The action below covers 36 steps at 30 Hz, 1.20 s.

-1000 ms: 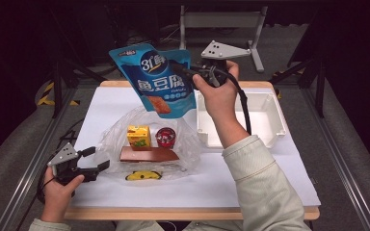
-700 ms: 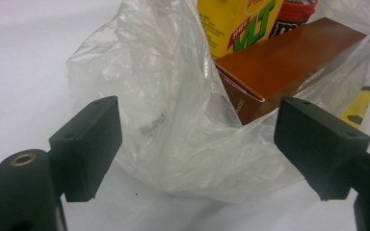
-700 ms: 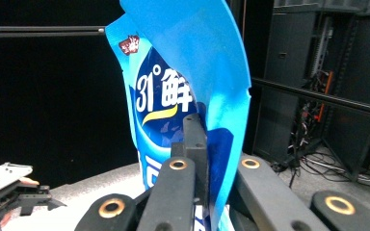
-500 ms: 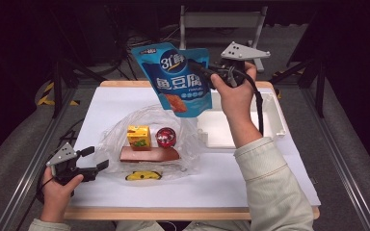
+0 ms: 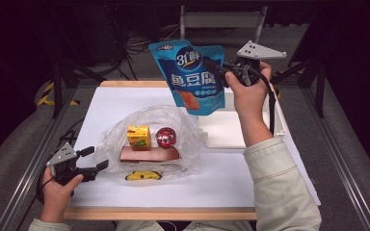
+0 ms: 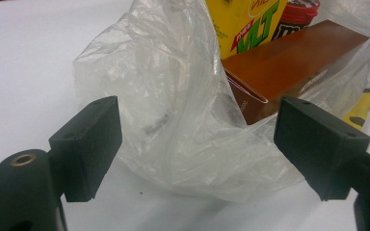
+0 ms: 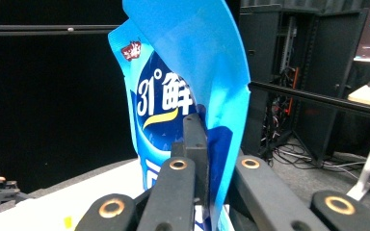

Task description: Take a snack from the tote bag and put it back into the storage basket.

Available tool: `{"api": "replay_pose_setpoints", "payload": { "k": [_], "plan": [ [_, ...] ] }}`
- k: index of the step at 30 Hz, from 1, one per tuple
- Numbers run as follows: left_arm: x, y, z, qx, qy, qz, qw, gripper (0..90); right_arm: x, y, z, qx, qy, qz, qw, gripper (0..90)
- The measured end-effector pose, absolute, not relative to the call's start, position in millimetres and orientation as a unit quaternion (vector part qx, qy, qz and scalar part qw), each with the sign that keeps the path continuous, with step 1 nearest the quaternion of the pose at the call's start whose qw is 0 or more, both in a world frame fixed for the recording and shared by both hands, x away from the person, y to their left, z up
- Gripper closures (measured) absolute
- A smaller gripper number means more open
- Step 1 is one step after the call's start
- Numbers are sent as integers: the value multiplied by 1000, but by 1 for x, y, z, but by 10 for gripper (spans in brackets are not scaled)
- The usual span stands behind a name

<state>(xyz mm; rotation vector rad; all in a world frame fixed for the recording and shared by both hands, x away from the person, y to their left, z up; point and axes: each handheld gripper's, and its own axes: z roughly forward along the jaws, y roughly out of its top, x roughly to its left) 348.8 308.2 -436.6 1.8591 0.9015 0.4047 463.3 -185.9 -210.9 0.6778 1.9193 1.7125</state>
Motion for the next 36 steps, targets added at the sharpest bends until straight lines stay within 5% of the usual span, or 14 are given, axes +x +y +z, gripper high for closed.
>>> {"api": "replay_pose_setpoints", "payload": {
  "k": [36],
  "plan": [
    [343, 308, -435, 768, 368, 174, 494, 174, 475, -249, -226, 307, 680, 607, 272, 893]
  ]
}}
